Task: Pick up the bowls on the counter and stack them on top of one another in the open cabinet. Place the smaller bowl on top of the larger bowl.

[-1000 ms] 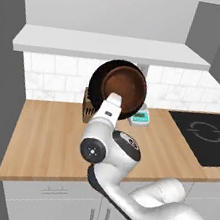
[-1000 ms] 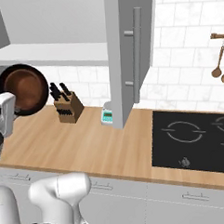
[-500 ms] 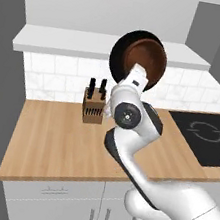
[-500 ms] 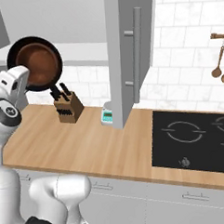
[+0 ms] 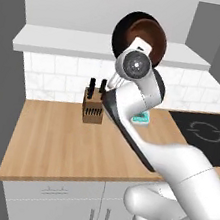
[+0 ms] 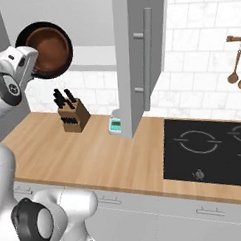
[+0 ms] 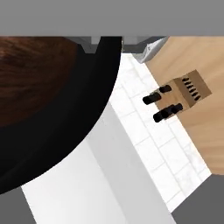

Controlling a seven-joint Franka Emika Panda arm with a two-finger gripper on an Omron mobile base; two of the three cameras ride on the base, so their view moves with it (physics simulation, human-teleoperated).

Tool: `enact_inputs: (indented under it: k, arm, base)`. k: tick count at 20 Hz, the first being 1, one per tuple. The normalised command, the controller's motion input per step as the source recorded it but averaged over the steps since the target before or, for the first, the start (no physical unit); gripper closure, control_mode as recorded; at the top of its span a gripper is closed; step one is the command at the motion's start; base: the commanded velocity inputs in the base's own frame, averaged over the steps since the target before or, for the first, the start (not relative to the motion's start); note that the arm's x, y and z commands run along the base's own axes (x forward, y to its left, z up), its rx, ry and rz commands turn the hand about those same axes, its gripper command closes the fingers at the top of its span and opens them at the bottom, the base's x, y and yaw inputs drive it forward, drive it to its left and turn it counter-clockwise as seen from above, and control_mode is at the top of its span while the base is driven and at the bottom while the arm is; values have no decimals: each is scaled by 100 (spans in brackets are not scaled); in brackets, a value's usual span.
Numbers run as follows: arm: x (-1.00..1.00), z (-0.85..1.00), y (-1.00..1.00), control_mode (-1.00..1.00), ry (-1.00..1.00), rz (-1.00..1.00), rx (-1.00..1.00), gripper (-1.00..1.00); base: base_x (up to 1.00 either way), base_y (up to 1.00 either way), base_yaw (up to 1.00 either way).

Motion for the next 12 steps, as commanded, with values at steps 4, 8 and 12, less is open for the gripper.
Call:
enact_inputs:
  k: [4, 8, 12]
  arm:
    - [52, 8, 0, -100, 38, 0, 0, 100]
    - [45, 13, -3, -100, 36, 0, 1, 100]
    - [16, 33, -2, -100, 0, 0, 0, 100]
  base:
    - [0, 0, 0]
    - [0, 0, 0]
    - [0, 0, 0]
